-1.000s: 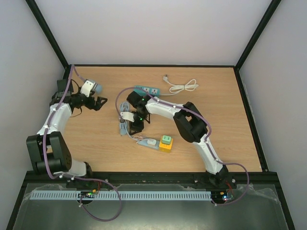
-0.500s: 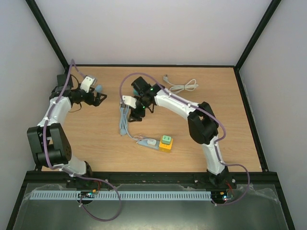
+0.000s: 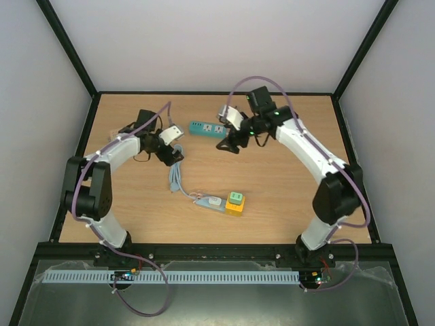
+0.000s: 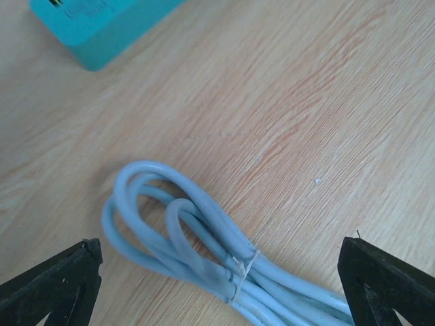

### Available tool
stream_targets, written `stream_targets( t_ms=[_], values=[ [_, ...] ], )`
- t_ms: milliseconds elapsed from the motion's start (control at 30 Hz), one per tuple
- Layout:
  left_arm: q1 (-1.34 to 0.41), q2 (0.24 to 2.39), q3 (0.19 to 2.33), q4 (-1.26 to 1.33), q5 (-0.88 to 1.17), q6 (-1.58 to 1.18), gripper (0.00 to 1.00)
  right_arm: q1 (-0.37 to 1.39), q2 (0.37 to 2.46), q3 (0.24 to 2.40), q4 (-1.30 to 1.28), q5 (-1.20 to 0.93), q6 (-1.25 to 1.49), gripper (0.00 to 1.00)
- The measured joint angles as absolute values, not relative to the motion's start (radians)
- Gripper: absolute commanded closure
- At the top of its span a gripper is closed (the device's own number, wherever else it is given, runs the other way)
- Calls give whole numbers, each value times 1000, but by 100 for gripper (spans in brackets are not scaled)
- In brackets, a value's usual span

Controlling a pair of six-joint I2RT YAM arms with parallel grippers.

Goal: Pull the plug off the socket

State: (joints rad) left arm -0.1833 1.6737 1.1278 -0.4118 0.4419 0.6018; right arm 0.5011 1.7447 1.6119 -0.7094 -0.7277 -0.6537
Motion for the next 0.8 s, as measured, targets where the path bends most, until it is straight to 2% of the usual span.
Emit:
stream_targets(
  t_ms=[200,333,800],
  values=[
    [-256,1774,1154,-411,326,623,3,420,1564,1374,-709,-735,-650,6],
    [-271,1803,1171,-410,246,645,3,379,1494,1271,-725,-739,-662,1],
    [-161,1840,1171,-411,129,671,7,363,1256,986,-807,-765,-787,1]
  ],
)
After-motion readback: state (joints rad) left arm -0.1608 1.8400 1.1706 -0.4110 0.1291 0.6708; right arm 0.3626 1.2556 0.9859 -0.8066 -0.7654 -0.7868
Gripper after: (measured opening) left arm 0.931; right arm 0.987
